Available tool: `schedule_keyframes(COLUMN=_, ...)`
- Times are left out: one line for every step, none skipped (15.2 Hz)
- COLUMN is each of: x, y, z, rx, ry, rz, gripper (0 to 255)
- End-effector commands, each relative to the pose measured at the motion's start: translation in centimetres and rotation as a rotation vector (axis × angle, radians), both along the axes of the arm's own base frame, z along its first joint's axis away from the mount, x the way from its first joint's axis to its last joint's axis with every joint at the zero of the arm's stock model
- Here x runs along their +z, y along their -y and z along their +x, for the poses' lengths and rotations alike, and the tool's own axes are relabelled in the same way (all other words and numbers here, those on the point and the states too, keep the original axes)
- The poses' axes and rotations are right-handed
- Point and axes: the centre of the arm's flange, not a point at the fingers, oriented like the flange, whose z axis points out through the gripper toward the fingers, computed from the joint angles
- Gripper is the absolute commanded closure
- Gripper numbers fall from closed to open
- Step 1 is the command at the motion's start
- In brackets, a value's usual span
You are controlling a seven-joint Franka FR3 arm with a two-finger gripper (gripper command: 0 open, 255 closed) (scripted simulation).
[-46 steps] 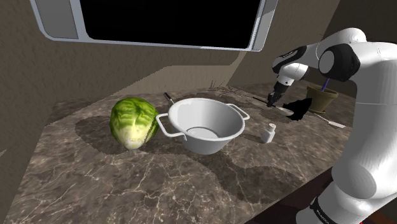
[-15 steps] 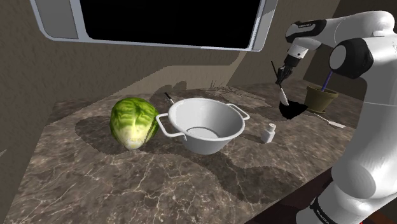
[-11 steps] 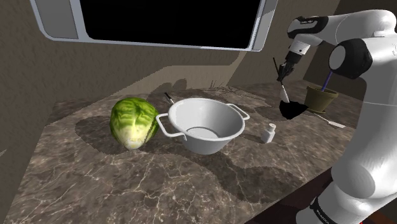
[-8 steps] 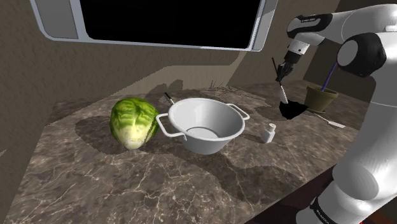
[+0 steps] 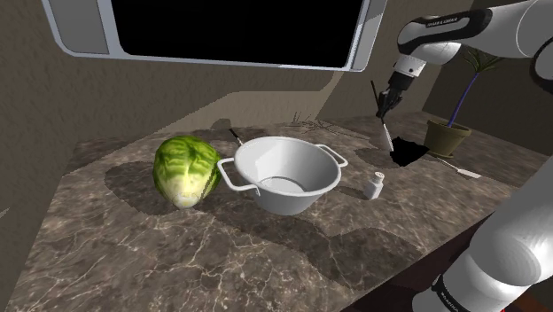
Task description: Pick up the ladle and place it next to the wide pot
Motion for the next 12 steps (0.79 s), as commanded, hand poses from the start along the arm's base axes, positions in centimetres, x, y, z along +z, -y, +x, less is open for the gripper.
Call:
schedule_keyframes(x=-0.1, y=-2.5, z=-0.4, rx=-0.001, ry=0.000, rz=-0.001, gripper=255)
schedule_keyframes(x=-0.1, y=-3.8, z=-0.6, rx=-0.001, ry=0.000, rz=-0.001, gripper=255)
schedule_keyframes(x=-0.1, y=-5.1, z=-0.8, rx=-0.001, ry=0.000, rz=-0.001, gripper=255)
schedule_keyframes(x=-0.1, y=-6.4, z=-1.0, rx=-0.001, ry=0.000, rz=-0.001, gripper=255)
schedule_keyframes(x=-0.1, y=-7.7, z=-1.2, rx=-0.001, ry=0.000, rz=-0.001, gripper=255)
schedule_keyframes(x=-0.1, y=-9.0, z=-1.4, rx=-0.001, ry=0.000, rz=-0.001, gripper=255)
schedule_keyframes(x=-0.1, y=-10.1, z=-1.5, rx=-0.001, ry=0.000, rz=-0.001, gripper=255)
schedule_keyframes(x=-0.6, y=-10.1, z=-1.5, rx=-0.001, ry=0.000, rz=-0.001, gripper=255)
schedule_keyframes(x=-1.1, y=-10.1, z=-1.5, rx=-0.001, ry=0.000, rz=-0.001, gripper=255)
schedule_keyframes(x=-1.7, y=-10.1, z=-1.5, rx=-0.001, ry=0.000, rz=-0.001, gripper=255)
schedule_keyframes(x=-2.2, y=-10.1, z=-1.5, rx=-0.001, ry=0.000, rz=-0.001, gripper=255)
schedule_keyframes(x=-2.7, y=-10.1, z=-1.5, rx=-0.001, ry=0.000, rz=-0.001, gripper=255)
